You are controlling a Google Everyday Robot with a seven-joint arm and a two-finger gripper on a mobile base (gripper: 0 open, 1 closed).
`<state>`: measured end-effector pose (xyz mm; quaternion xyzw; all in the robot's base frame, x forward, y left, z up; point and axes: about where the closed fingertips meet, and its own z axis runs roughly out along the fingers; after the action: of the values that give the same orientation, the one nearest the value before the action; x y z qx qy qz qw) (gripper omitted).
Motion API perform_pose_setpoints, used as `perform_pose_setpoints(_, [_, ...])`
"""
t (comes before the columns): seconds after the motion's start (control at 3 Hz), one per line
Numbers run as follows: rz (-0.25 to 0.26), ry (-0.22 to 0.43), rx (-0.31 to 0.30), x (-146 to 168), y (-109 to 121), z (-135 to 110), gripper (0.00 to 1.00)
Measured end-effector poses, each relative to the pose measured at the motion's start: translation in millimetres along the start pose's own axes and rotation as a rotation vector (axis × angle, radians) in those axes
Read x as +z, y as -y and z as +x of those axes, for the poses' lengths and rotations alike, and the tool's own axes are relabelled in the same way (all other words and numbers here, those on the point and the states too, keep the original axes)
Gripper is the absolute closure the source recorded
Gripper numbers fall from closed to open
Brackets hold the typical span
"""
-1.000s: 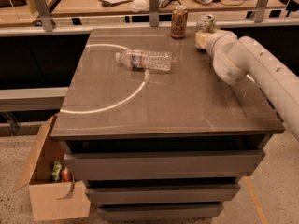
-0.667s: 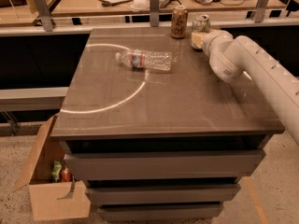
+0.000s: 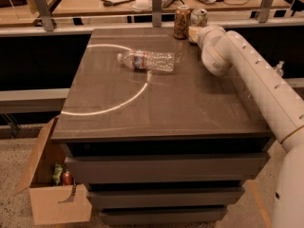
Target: Move 7up can near orange can
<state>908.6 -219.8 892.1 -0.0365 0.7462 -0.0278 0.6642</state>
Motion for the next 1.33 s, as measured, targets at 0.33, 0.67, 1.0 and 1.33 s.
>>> perform_pose_setpoints(0.33, [0.09,0.015,-0.002,19.1,9.8,-8.6,0.61])
perform_pose_setpoints(0.67, [0.163,0.016,-0.022,25.6,19.3,-12.7,0.3])
perform_pose_setpoints(1.0, [0.197,-0.024,-0.034,22.3,26.7,-11.8,0.07])
perform_pose_setpoints(1.33, [0.189,-0.093,-0.04,11.2,30.9,-9.3,0.0])
